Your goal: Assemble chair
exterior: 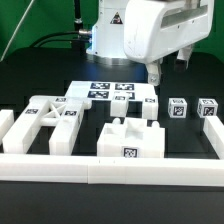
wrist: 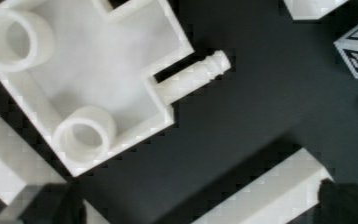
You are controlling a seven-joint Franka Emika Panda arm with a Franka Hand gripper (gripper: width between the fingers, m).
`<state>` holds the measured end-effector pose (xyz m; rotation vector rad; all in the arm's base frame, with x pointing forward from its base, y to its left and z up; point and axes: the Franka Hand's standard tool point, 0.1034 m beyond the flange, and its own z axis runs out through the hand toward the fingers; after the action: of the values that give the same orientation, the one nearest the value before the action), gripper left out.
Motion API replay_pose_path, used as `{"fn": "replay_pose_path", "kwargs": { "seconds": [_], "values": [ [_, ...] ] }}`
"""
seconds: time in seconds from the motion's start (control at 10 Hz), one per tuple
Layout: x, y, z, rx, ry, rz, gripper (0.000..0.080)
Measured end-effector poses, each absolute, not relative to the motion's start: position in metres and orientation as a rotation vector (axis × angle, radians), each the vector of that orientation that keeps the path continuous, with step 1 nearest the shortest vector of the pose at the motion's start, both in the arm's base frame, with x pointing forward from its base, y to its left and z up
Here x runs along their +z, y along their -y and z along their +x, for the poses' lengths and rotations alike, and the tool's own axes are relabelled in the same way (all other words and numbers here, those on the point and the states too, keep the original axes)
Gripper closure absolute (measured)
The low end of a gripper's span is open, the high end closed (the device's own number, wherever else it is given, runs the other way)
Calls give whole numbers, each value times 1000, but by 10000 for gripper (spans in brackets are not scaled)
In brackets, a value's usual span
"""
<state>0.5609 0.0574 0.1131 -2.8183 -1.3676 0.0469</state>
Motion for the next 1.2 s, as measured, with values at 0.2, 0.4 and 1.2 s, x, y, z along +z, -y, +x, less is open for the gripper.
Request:
{"fn": "replay_pose_path", "kwargs": {
  "seconds": [0.2, 0.4, 1.2],
  "values": [
    [113, -57, 561, 47, 1368, -2818, 150],
    [113, -57, 561, 47, 1368, -2818, 150],
    [59, -27, 596, 69, 1415, -2774, 150]
  ]
}}
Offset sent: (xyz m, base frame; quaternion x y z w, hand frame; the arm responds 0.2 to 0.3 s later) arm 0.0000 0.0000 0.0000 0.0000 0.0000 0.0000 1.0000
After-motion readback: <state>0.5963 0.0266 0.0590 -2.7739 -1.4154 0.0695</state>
